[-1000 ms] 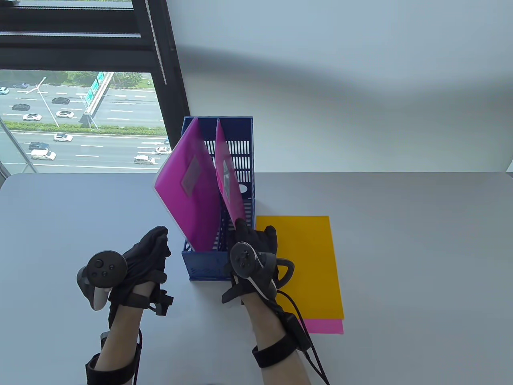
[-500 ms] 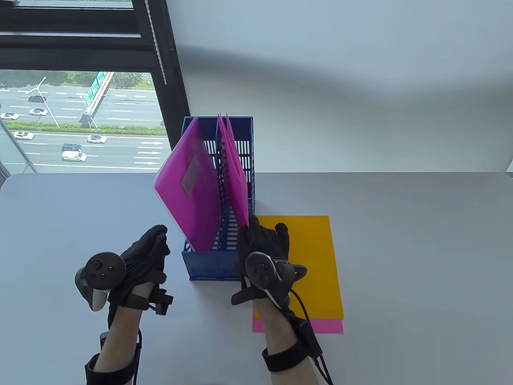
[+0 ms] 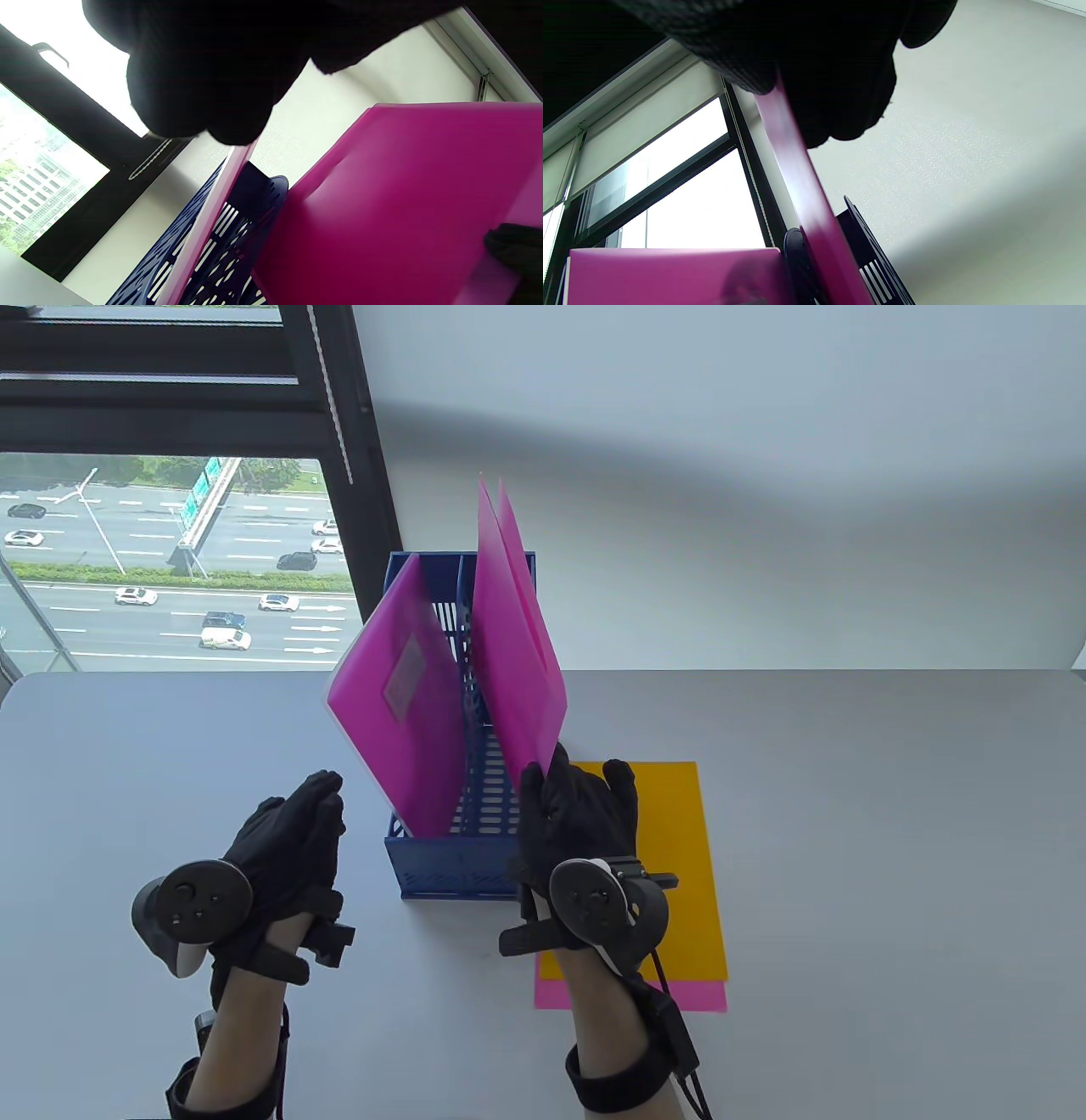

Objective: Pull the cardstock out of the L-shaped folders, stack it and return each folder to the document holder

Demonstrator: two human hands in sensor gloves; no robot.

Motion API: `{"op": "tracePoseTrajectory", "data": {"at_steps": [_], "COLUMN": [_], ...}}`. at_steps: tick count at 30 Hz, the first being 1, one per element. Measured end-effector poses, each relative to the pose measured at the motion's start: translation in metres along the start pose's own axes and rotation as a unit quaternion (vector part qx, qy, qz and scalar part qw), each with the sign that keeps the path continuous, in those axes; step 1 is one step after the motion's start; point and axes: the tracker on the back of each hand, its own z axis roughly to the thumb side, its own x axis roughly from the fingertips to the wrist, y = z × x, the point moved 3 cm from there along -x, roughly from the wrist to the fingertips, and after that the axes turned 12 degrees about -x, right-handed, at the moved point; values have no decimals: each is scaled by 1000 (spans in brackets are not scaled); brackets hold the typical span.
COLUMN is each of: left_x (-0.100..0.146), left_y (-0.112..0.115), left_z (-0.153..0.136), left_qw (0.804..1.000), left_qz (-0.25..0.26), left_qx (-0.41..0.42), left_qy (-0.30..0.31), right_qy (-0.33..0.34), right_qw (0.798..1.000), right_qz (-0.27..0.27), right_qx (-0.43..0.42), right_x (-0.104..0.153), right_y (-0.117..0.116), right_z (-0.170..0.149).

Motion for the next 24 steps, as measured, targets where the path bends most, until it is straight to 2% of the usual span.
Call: {"op": "tracePoseTrajectory", "data": {"at_steps": [8,17,24], "left_x": [4,14,20], "left_y": [0,38,52], "left_z": [40,88,101], "left_qw": [998,987,985], "left_qz": [8,-67,-68], "left_qx": [5,-25,-74], "left_qy": [66,142,141], "right_qy": [10,4,27], "right_qw": [999,996,994], "right_qz": [-17,2,12], "right_qx": [-31,-88,-106], "right_x": [-5,-3,5], "right_y": [19,25,24], "right_z": [18,37,57]}}
